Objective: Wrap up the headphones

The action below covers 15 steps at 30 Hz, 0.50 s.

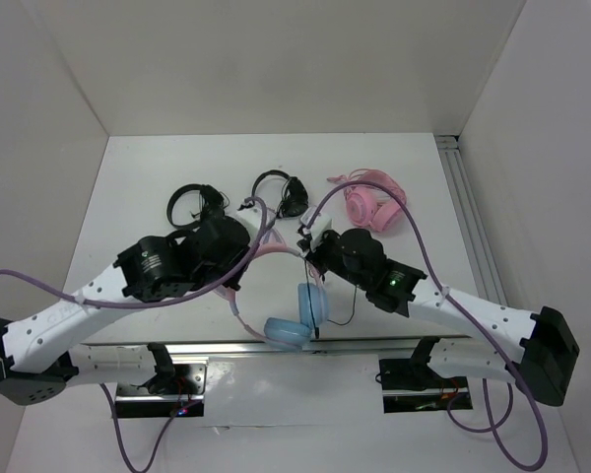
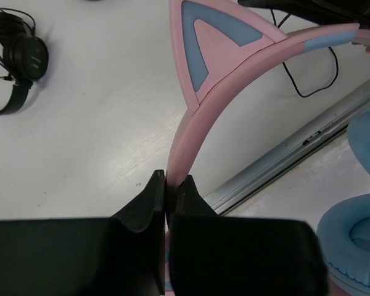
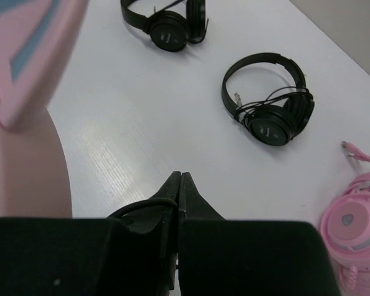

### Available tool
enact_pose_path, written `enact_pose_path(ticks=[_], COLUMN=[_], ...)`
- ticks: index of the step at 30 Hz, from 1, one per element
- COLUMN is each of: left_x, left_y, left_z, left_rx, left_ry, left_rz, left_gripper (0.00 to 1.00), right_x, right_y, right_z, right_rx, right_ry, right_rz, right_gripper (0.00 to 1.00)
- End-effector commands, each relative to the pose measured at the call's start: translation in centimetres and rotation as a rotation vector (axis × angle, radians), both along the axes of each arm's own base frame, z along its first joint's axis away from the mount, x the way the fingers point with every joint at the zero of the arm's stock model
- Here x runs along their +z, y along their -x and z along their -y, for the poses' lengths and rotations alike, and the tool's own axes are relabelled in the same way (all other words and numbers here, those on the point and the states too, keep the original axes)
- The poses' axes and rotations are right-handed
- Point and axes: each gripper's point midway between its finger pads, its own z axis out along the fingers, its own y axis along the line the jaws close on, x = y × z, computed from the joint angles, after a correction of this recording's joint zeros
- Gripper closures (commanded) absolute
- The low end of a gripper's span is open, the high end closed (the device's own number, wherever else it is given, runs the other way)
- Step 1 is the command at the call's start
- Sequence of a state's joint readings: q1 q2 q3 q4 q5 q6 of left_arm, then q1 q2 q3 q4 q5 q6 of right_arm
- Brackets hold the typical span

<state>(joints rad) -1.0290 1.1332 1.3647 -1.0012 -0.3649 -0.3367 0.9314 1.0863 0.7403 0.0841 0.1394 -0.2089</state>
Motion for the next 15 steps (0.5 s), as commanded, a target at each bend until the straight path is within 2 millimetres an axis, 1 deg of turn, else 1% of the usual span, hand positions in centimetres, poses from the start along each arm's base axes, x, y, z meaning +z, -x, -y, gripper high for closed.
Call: enact_pose_path(ticks=[1,2,3,4,5,6,7,8,9,10,11,12,13,14,15], left_x=[7.4,8.0,8.5,8.6,9.6,10.1,10.2,10.6,11.4,12.0,12.7,13.4,14.2,14.4,15.2], left_y=[-0.3,-0.2,-0.4,-0.4,-0.3,-0.4,-0.6,-0.6,-0.5,-0.9,-0.8,-0.9,-0.9,-1.0,-1.1], left_z=[1.9,1.9,1.9,1.9,1.4,1.1,1.0,0.6,0.1,0.1,0.0,-0.2,-0.5,-0.5,-0.5], left_rx=[-0.027,-0.027,-0.020,-0.020,-0.013,0.008,0.021,0.047,0.065,0.083,0.089,0.103,0.121,0.135,0.151], left_ry=[0.272,0.295,0.321,0.333,0.364,0.388,0.384,0.409,0.435,0.452,0.488,0.518,0.550,0.566,0.598], left_rz=[0.141,0.154,0.177,0.184,0.209,0.222,0.230,0.232,0.246,0.269,0.277,0.288,0.305,0.308,0.314], left_gripper=[1.00,1.00,1.00,1.00,1.00,1.00,1.00,1.00,1.00,1.00,1.00,1.00,1.00,1.00,1.00], right_x=[0.7,1.0,1.5,1.5,1.4,1.9,2.4,2.1,2.0,3.0,2.8,2.5,3.4,3.2,2.7], right_y=[-0.5,0.1,-0.1,0.4,0.6,0.4,0.6,1.2,1.1,1.1,1.7,1.5,1.7,1.5,1.4], right_z=[-0.6,-1.3,-1.4,-1.7,-2.2,-2.5,-2.8,-3.3,-3.6,-4.0,-4.5,-4.7,-5.3,-5.3,-5.4], right_rx=[0.040,0.097,0.107,0.140,0.177,0.186,0.211,0.254,0.275,0.304,0.336,0.368,0.399,0.403,0.425], right_ry=[-0.086,-0.114,-0.143,-0.147,-0.163,-0.189,-0.206,-0.226,-0.240,-0.278,-0.301,-0.315,-0.353,-0.383,-0.398], right_rz=[-0.001,-0.015,-0.019,-0.025,-0.040,-0.035,-0.023,-0.050,-0.062,-0.042,-0.069,-0.090,-0.073,-0.099,-0.118], right_gripper=[1.00,1.00,1.00,1.00,1.00,1.00,1.00,1.00,1.00,1.00,1.00,0.98,0.96,0.93,0.91])
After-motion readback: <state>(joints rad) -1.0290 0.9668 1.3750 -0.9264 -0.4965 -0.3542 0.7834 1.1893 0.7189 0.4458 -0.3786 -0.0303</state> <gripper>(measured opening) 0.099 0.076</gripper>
